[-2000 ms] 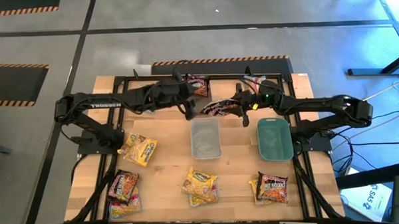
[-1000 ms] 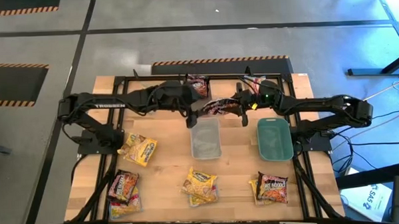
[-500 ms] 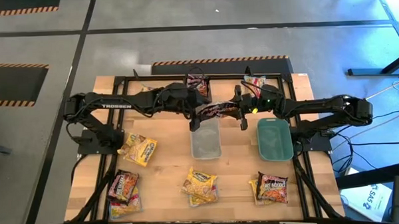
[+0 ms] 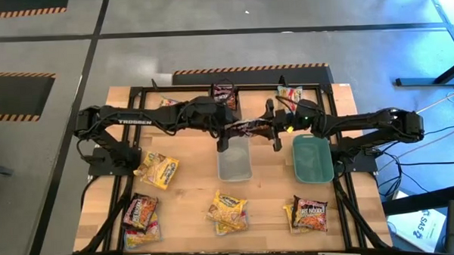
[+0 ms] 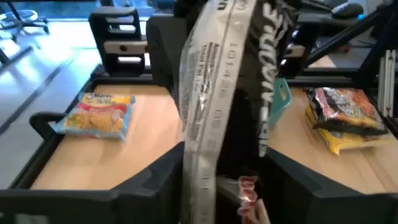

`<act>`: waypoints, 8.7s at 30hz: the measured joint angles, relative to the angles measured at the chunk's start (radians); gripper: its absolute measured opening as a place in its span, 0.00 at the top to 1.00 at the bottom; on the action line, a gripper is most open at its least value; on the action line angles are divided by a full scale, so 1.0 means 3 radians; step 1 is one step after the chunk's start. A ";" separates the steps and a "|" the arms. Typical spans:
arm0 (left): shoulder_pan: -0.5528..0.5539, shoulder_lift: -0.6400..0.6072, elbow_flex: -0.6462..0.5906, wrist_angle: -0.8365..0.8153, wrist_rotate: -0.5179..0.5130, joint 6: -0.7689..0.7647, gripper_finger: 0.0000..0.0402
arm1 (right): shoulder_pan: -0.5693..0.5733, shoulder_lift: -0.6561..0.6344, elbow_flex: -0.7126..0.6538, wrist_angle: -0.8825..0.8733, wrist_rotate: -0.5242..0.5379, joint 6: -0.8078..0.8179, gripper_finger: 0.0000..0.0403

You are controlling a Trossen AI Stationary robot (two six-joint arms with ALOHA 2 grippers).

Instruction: Sort Maruchan noodles

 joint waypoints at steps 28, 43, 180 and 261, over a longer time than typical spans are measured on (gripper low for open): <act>0.0661 -0.0373 0.0084 -0.1333 -0.0767 0.0697 0.71 | -0.0013 -0.0710 0.0004 -0.1182 0.1110 -0.0177 0.25; 0.1192 0.0868 0.1779 -0.3116 -0.0250 0.1073 0.71 | -0.0013 -0.0710 0.0003 -0.1259 0.1098 -0.0250 0.25; -0.1024 -0.0903 -0.1272 -0.0860 -0.1210 -0.0546 0.53 | 0.1230 -0.0710 0.0361 -0.2713 0.0630 0.1310 0.25; -0.1882 -0.0442 -0.1272 0.0007 -0.1503 -0.1051 0.53 | 0.3844 0.0812 0.1314 -0.4164 0.1444 0.4645 0.25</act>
